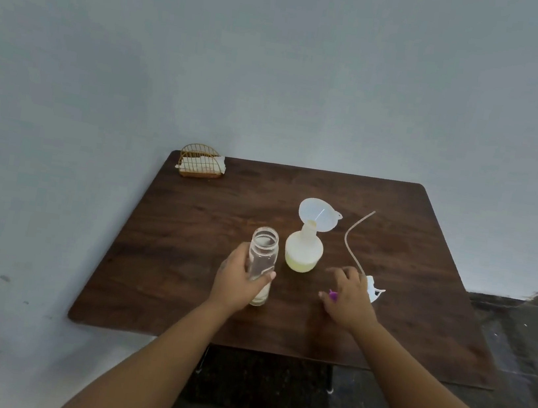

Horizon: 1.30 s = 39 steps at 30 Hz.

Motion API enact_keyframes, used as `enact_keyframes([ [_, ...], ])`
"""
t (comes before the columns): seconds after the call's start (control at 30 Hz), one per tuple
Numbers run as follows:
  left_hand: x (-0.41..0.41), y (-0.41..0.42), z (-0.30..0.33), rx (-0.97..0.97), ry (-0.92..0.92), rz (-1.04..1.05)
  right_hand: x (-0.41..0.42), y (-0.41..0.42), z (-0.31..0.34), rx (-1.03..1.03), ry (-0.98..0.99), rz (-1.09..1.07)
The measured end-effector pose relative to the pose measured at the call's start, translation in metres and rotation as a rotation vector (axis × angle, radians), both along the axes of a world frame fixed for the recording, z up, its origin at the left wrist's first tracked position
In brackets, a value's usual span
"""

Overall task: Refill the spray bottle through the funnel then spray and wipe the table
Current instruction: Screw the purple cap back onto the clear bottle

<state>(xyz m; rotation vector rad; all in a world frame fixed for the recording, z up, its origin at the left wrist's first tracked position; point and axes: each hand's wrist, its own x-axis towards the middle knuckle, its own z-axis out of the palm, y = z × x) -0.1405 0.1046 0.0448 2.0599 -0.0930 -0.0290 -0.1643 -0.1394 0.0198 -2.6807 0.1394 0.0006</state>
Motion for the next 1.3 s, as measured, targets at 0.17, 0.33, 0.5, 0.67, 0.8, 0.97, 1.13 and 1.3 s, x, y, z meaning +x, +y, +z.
enact_keyframes([
  [0.17, 0.021, 0.022, -0.003, 0.065, 0.001, 0.002, -0.003, 0.005, -0.019, -0.191, 0.277, -0.009],
  [0.33, 0.039, 0.031, -0.011, 0.08, 0.019, -0.014, -0.005, 0.012, -0.034, -0.158, 0.335, -0.081],
  [0.5, 0.052, 0.039, -0.013, 0.076, 0.037, -0.014, 0.001, 0.021, -0.035, -0.052, 0.339, -0.145],
  [0.67, 0.068, 0.051, -0.011, 0.08, 0.036, -0.033, 0.026, 0.059, 0.008, 0.484, 0.352, -0.284],
  [0.8, 0.075, 0.06, -0.005, 0.04, 0.042, -0.09, 0.051, 0.104, 0.051, 1.107, 0.251, -0.256],
  [0.97, 0.078, 0.062, 0.008, -0.063, 0.006, -0.11, 0.078, 0.133, 0.099, 1.217, 0.012, -0.035],
  [1.13, 0.079, 0.063, 0.012, -0.056, -0.018, -0.188, 0.094, 0.147, 0.107, 0.472, -0.17, 0.296],
  [1.3, 0.084, 0.068, 0.014, 0.007, -0.033, -0.255, 0.097, 0.16, 0.109, 0.116, -0.054, 0.372],
])
